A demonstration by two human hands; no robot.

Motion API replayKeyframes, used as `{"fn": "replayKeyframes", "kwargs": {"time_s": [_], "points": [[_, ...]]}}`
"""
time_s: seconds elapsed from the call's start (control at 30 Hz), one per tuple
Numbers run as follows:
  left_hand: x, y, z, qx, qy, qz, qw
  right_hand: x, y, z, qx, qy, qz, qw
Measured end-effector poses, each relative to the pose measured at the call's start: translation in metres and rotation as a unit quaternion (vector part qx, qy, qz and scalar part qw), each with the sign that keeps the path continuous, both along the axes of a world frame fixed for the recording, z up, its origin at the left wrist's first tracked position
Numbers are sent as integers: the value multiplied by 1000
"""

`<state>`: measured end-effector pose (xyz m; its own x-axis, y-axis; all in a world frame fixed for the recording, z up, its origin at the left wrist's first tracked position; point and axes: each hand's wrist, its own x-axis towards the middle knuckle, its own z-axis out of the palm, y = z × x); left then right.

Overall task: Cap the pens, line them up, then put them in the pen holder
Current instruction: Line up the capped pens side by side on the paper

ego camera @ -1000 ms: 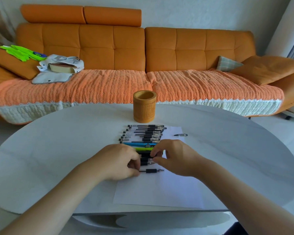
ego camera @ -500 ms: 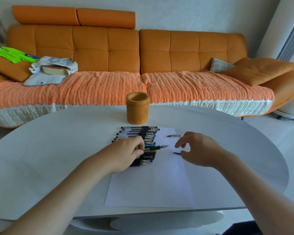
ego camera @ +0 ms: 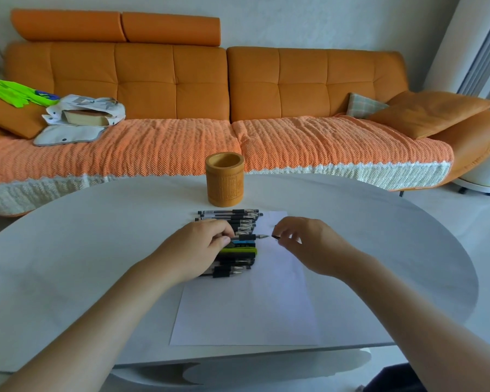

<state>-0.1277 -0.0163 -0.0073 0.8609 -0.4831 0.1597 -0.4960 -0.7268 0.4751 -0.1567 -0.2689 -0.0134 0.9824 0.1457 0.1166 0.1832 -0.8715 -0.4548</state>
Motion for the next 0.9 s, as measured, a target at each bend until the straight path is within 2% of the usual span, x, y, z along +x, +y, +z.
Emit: {"fn": "replayKeyframes", "kwargs": {"time_s": [0.17, 0.5, 0.63, 0.73, 0.9], "points": [[-1, 4, 3, -11, 0, 0, 1000, -1, 12, 5, 79, -16, 6, 997], [-3, 7, 5, -31, 2, -14, 999, 0, 31, 2, 167, -30, -9, 985], [-2, 9, 6, -49, 8, -16, 999, 0, 33, 0, 178, -8, -14, 984], [1, 11, 3, -25, 4, -19, 1000, -3, 37, -3, 204, -3, 6, 979], [1, 16, 0, -19, -3, -19, 1000, -6, 47, -13, 179, -51, 27, 982]]}}
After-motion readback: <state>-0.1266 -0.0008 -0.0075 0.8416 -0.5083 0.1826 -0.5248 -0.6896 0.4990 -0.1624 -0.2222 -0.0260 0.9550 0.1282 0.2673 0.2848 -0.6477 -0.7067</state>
